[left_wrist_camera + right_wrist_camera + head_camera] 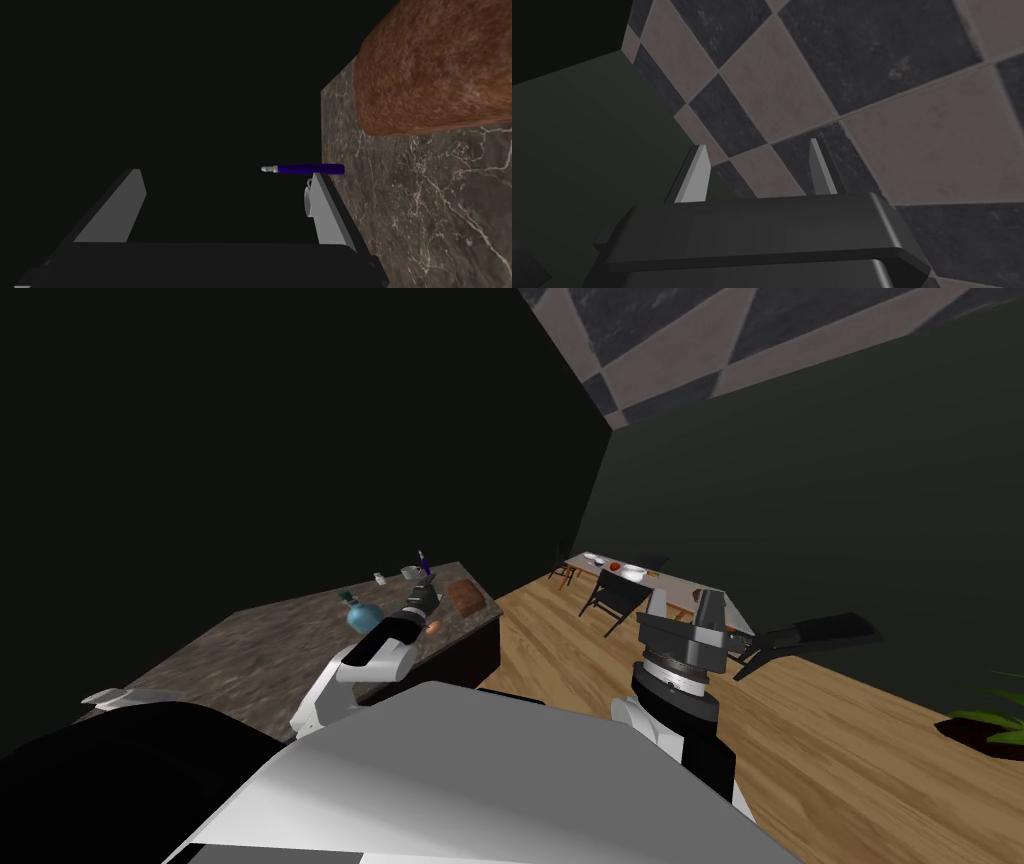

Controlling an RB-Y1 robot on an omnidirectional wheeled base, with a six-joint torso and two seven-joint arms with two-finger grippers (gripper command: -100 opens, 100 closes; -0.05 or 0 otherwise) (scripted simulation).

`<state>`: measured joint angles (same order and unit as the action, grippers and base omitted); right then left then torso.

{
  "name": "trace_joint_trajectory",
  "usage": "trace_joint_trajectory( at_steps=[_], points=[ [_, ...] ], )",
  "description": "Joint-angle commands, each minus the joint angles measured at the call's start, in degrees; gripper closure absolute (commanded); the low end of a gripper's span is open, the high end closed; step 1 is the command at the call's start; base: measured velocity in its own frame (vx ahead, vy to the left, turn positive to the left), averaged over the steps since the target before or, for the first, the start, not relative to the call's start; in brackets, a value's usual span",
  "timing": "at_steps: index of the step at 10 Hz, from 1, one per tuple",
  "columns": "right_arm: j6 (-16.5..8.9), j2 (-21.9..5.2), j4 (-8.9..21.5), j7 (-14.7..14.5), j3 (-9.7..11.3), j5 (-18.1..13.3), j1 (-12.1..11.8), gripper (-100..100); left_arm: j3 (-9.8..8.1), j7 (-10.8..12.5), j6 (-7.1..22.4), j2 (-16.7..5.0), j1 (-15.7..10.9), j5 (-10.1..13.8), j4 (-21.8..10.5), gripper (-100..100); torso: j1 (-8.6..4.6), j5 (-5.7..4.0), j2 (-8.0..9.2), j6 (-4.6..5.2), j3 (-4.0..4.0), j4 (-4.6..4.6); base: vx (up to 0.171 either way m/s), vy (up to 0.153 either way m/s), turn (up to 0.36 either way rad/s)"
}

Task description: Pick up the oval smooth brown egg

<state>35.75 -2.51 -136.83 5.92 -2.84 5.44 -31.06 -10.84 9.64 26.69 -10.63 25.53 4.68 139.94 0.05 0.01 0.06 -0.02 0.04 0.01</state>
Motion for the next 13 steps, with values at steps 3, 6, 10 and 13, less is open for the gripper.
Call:
trace_joint_trajectory(
  at_steps=[3, 6, 10, 13],
  points=[
    [0.0, 0.0, 0.0, 0.0, 0.0, 0.0, 0.0, 0, -1.15, 1.3, 6.4, -0.3, -0.9, 0.0, 0.2, -100, 0.01, 0.00, 0.02, 0.00, 0.01, 0.00, -0.022, 0.008, -0.132],
    [0.0, 0.0, 0.0, 0.0, 0.0, 0.0, 0.0, 0, -1.80, 2.1, 10.3, -0.3, -1.4, -0.1, 0.4, -100, 0.01, 0.00, -0.02, 0.00, -0.01, -0.01, -0.014, 0.008, -0.092],
    [0.0, 0.0, 0.0, 0.0, 0.0, 0.0, 0.0, 0, -3.15, 3.5, 16.1, -0.2, -2.6, -0.3, 0.5, -100, 0.01, 0.00, -0.02, -0.05, -0.01, 0.00, -0.020, 0.006, -0.095],
    [0.0, 0.0, 0.0, 0.0, 0.0, 0.0, 0.0, 0, -3.83, 4.1, 20.8, -0.2, -3.2, -0.4, 0.4, -100, 0.04, 0.01, 0.02, -0.02, 0.01, 0.00, -0.026, 0.013, -0.109]
  ],
)
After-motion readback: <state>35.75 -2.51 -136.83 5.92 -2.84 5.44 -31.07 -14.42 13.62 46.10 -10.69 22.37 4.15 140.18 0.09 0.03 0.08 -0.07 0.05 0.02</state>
